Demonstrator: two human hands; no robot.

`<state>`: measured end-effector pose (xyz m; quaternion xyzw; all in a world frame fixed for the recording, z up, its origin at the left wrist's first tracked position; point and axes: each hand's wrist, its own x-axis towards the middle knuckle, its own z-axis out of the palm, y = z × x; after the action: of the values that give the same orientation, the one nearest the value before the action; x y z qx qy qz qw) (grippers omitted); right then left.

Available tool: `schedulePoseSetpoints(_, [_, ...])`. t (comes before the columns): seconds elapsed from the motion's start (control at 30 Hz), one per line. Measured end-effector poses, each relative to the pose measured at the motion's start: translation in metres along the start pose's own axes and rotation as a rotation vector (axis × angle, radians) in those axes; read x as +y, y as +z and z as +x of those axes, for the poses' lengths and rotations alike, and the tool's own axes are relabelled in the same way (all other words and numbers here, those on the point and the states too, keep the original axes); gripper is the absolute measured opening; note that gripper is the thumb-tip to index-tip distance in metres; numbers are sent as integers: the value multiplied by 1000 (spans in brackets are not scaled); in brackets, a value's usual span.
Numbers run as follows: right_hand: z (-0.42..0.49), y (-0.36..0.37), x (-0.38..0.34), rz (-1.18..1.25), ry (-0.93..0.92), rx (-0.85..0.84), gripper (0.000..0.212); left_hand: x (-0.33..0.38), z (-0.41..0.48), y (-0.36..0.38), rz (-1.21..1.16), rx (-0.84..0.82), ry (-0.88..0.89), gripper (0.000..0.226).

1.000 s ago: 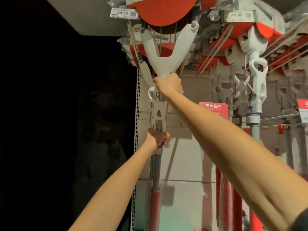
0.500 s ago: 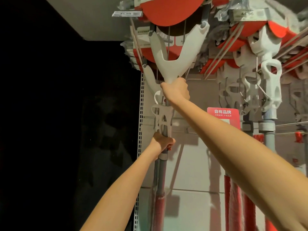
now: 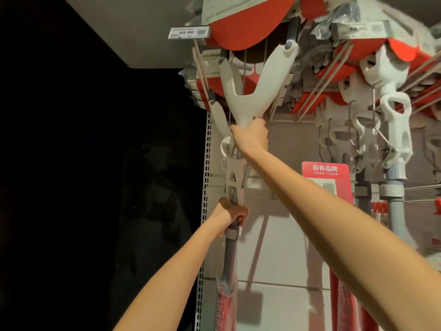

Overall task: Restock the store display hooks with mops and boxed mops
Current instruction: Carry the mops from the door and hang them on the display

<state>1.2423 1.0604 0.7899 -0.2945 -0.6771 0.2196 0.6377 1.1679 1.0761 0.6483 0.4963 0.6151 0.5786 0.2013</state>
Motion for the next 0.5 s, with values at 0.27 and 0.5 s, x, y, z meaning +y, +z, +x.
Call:
schedulePoseSetpoints(0.27, [9, 29, 7, 16, -43, -107, 45, -10, 11, -12, -55, 38, -61, 20])
schedulePoseSetpoints(0.5, [38, 32, 3, 41, -75, -158, 47, 8, 28, -5, -46, 90, -116, 11])
